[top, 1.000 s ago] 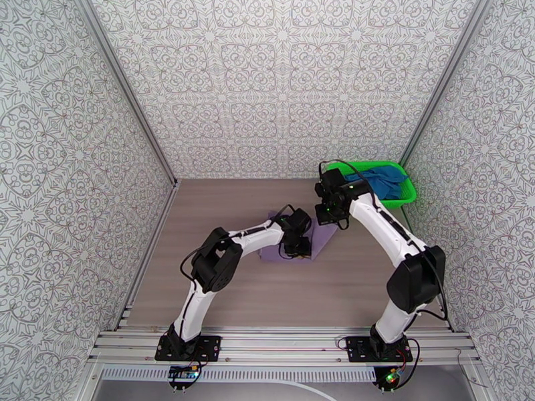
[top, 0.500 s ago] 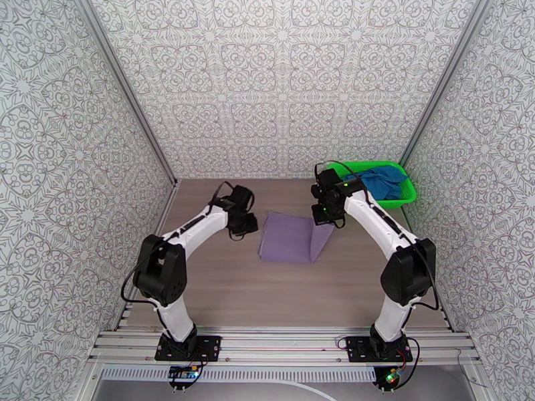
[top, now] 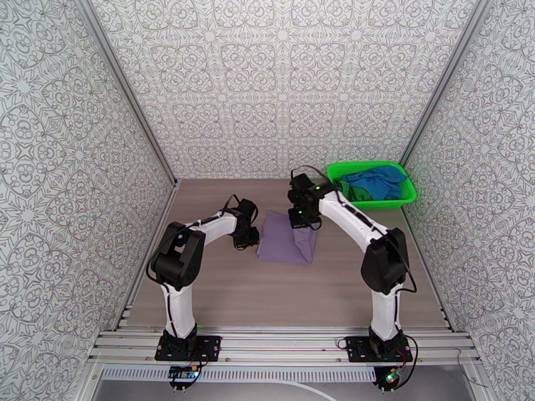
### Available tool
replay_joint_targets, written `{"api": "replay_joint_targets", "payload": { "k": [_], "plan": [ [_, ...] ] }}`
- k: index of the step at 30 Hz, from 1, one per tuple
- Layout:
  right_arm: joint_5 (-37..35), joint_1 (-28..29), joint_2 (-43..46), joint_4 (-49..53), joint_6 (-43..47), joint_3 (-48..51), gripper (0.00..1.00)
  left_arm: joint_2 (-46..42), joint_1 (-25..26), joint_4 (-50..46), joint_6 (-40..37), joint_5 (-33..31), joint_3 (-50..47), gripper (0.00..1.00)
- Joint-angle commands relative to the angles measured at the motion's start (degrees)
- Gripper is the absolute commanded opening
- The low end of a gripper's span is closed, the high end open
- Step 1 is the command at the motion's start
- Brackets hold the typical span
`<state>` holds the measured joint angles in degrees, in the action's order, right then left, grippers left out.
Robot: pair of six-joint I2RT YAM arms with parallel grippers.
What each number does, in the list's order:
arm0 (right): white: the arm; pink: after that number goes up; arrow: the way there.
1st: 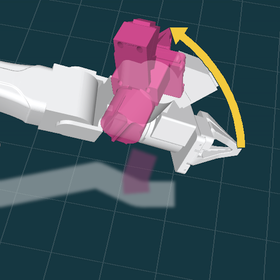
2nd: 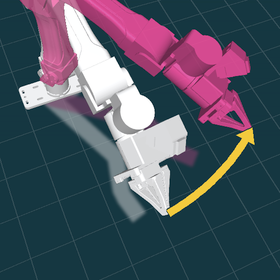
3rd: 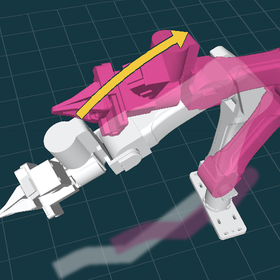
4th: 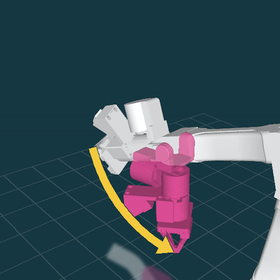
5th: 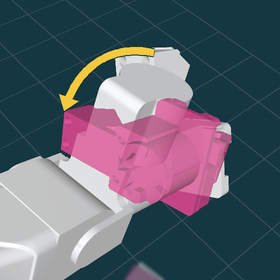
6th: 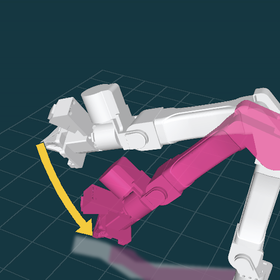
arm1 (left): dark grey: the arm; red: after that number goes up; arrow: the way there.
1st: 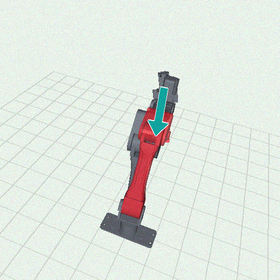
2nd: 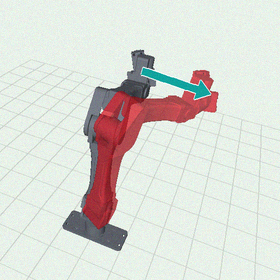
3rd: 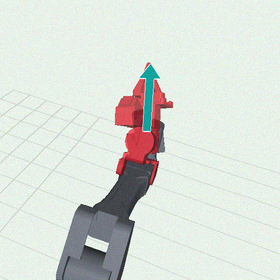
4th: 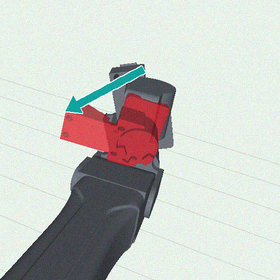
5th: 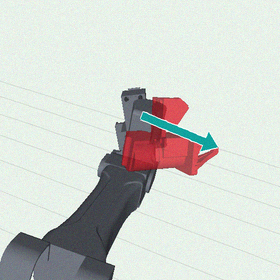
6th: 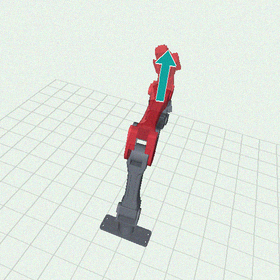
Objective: Fold and stack the mixed laundry pile
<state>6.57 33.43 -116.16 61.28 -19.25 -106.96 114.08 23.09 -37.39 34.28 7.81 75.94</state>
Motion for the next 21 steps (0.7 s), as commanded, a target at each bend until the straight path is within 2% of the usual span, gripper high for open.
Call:
{"api": "replay_joint_targets", "payload": {
  "k": [1,7,12,14,18,21],
  "plan": [
    [3.68,2.53,-4.12,-5.77,-6.95,-2.81,0.00,4.72,3.24,5.48,0.54,4.65,-3.80,0.17],
    [5.03,5.36,-11.57,-6.61,-11.21,-8.76,0.02,4.33,3.06,7.43,0.79,5.19,-6.48,0.16],
    [7.18,6.36,-13.15,-6.92,-12.04,-12.74,0.46,4.09,2.79,7.68,0.61,5.37,-7.06,0.16],
    [7.42,6.38,-12.26,-6.33,-11.72,-14.29,0.52,3.94,2.70,7.69,0.56,5.28,-7.05,0.16],
    [5.88,6.38,-8.61,-3.43,-9.98,-16.23,0.54,3.05,2.10,7.18,-0.15,4.72,-7.47,0.14],
    [3.98,5.67,-4.06,-2.80,-8.04,-12.54,0.49,0.86,0.77,5.47,-1.48,3.59,-8.16,0.12]
  ]
}}
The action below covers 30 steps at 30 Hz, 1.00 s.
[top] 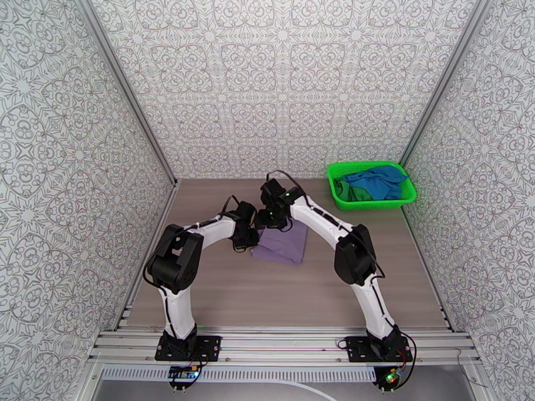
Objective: Fold and stack the mixed laundry pile
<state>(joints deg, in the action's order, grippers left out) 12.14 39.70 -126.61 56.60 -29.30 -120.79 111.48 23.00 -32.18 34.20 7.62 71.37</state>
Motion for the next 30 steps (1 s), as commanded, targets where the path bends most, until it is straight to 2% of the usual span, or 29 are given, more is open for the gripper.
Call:
{"api": "replay_joint_targets", "payload": {
  "k": [1,6,10,17,24,27,30],
  "plan": [
    [-2.09,-1.10,8.01,1.49,2.83,3.79,0.45,2.19,0.11,-0.49,-1.94,3.41,-3.93,0.11],
    [-2.56,-4.20,11.27,-2.94,7.72,16.90,0.17,-7.25,-2.54,-5.89,-5.02,-0.10,-4.78,0.11],
    [0.80,-4.16,9.84,-9.14,8.57,25.54,0.08,-14.05,-2.73,-9.60,-6.07,-1.10,-3.85,0.12],
    [4.96,-1.10,7.96,-20.27,5.04,36.04,0.05,-19.77,-0.12,-11.42,-2.93,-1.06,-5.11,0.12],
    [6.40,0.88,6.80,-26.57,1.12,42.29,0.04,-20.30,5.00,-9.38,3.43,-0.21,-8.62,0.11],
    [4.25,0.74,8.35,-24.57,1.92,41.78,0.07,-17.90,7.74,-9.15,6.21,0.79,-9.18,0.09],
    [0.25,-0.72,11.68,-18.49,4.45,37.80,0.18,-14.27,9.65,-9.96,8.28,0.76,-9.94,0.00]
  ]
}}
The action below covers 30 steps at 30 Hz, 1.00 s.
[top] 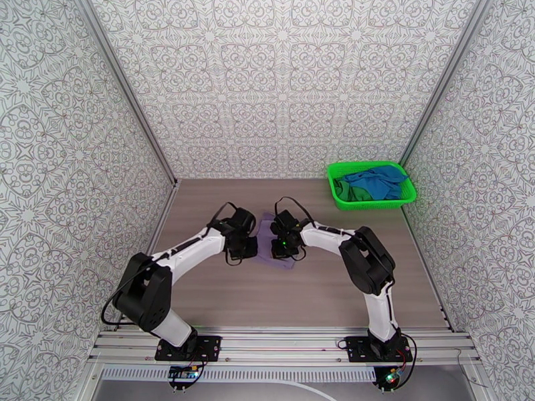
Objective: Fold and stack the mixed laundry pile
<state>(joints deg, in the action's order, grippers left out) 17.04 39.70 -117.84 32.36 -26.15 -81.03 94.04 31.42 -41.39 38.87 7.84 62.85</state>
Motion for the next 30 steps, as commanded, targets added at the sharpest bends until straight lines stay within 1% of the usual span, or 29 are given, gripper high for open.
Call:
{"api": "replay_joint_targets", "payload": {
  "k": [1,4,7,11,14,19,22,26,30],
  "plan": [
    [-6.18,-1.72,4.34,7.92,2.28,-3.54,0.22,4.00,1.62,-0.27,4.26,0.35,-2.19,0.00],
    [-8.59,-5.55,7.53,12.46,5.28,-7.96,0.28,5.76,1.57,2.78,5.33,0.74,-4.25,0.00],
    [-9.29,-9.74,6.91,16.73,9.05,-13.65,0.29,8.77,0.74,3.78,5.19,-0.30,-3.61,0.00],
    [-9.69,-13.78,0.37,19.40,14.59,-23.11,0.28,13.21,-1.08,5.64,4.43,-0.99,-0.80,0.00],
    [-11.76,-15.45,-5.92,18.36,17.44,-29.26,0.27,16.54,-2.77,5.89,3.56,-1.98,2.71,0.00],
    [-13.63,-17.27,-14.09,14.50,17.36,-35.58,0.25,22.12,-6.69,4.66,0.71,-3.35,9.90,0.00],
    [-15.55,-17.89,-16.72,12.88,15.19,-36.25,0.24,25.62,-9.25,3.97,-1.67,-3.37,15.77,0.00],
    [-16.36,-17.91,-17.09,12.02,10.87,-33.13,0.23,30.83,-11.74,2.35,-4.19,-3.89,24.44,0.00],
    [-14.79,-17.68,-13.82,9.53,3.79,-24.47,0.22,36.99,-13.86,1.20,-5.68,-3.23,33.47,0.00]
  ]
}}
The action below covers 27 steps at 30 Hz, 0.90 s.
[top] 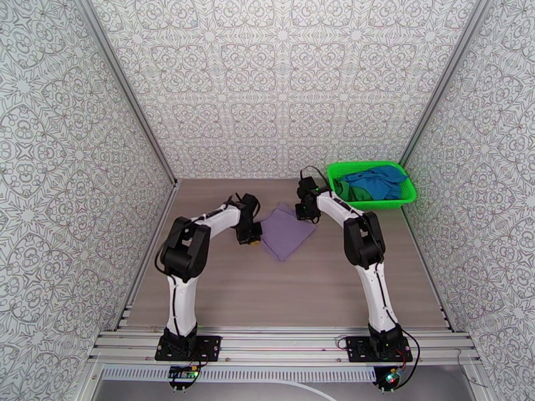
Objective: Fold and stack the mixed laundry pile
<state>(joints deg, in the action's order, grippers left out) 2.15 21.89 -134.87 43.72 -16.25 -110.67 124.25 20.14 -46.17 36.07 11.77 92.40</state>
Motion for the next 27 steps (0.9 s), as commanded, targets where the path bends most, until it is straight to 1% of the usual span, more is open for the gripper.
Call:
{"api": "replay_joint_targets", "payload": {
  "k": [1,5,8,11,15,16,18,20,21,22,25,27],
  "plan": [
    [0.43,0.40,4.94,-3.64,-8.00,8.52,0.22,8.26,-3.02,5.63,-3.20,-6.75,6.36,0.00],
    [2.04,1.87,10.24,-10.36,-13.83,19.20,0.22,12.71,-4.10,3.65,-4.23,-5.91,14.39,0.00],
    [1.73,2.26,12.27,-12.19,-16.03,22.29,0.22,12.71,-4.88,2.34,-4.25,-7.08,16.90,0.00],
    [-1.52,2.08,12.94,-9.33,-14.91,20.27,0.22,8.10,-6.04,1.96,-3.57,-10.61,14.43,0.00],
    [-5.28,0.90,16.49,-5.58,-12.82,18.37,0.24,-3.65,-6.86,1.44,-3.35,-18.47,7.67,0.00],
    [-6.20,0.47,18.16,-5.01,-12.31,18.67,0.26,-7.03,-6.71,1.29,-3.70,-19.92,5.97,0.01],
    [-7.47,0.28,21.61,-4.32,-10.80,20.09,0.32,-13.09,-5.90,1.09,-4.46,-21.22,2.95,0.08],
    [-7.10,0.31,25.27,-3.70,-8.93,22.36,0.39,-18.21,-4.32,0.72,-5.20,-21.22,-0.30,0.21],
    [-5.71,0.31,26.92,-3.54,-7.86,23.85,0.42,-20.72,-3.30,0.03,-5.22,-20.76,-1.99,0.28],
    [-3.90,0.31,28.51,-3.39,-6.92,25.61,0.44,-22.64,-2.45,-0.59,-4.87,-19.37,-3.81,0.34],
    [1.48,0.29,31.94,-4.18,-5.21,31.70,0.50,-26.40,0.69,0.15,-2.22,-13.99,-10.12,0.49],
    [3.07,0.27,33.39,-5.68,-5.02,35.55,0.52,-26.99,2.75,2.70,-0.13,-10.84,-14.17,0.52]
  ]
}}
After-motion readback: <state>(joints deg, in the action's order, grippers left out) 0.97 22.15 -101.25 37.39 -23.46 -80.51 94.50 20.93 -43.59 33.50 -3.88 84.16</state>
